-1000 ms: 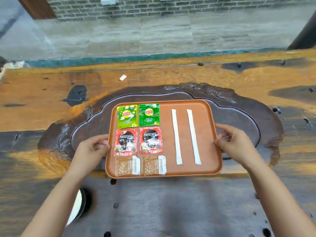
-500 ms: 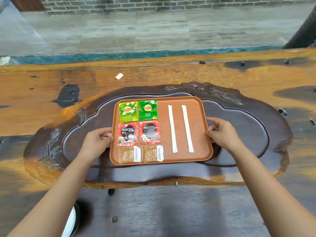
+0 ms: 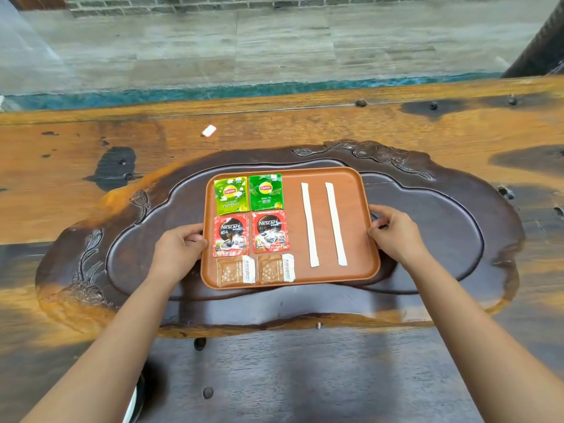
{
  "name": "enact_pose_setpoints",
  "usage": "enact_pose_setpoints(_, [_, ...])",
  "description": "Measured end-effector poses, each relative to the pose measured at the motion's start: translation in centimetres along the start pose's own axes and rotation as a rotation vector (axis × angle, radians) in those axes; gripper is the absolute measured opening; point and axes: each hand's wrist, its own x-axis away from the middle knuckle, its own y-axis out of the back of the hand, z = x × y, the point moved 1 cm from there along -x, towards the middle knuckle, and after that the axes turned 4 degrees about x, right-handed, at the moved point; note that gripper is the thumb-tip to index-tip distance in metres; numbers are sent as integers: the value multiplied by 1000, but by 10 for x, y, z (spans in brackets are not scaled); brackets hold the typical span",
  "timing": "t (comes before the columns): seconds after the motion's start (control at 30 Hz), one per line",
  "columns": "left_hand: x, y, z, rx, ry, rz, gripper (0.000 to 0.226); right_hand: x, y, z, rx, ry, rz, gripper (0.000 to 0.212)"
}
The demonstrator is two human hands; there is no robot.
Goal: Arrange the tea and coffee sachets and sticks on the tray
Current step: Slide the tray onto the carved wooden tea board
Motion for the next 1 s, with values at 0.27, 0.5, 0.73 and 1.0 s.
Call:
enact_pose_setpoints(0.27, [3,1,4,18,5,-7,29,8,-4,3,29,-23,-41,46])
enact_pose_setpoints(0.5, [7,6,8,158,83,13,19,21,2,5,54,-55,-52,42])
enact_pose_setpoints(0.73, [57,27,12,159,86,-14,16,72,11,10,6,-104,-77,33])
enact_pose_setpoints(1.0, [188,18,34,-75,-131,-211,13,179,-40,40,-74,35,-2,24])
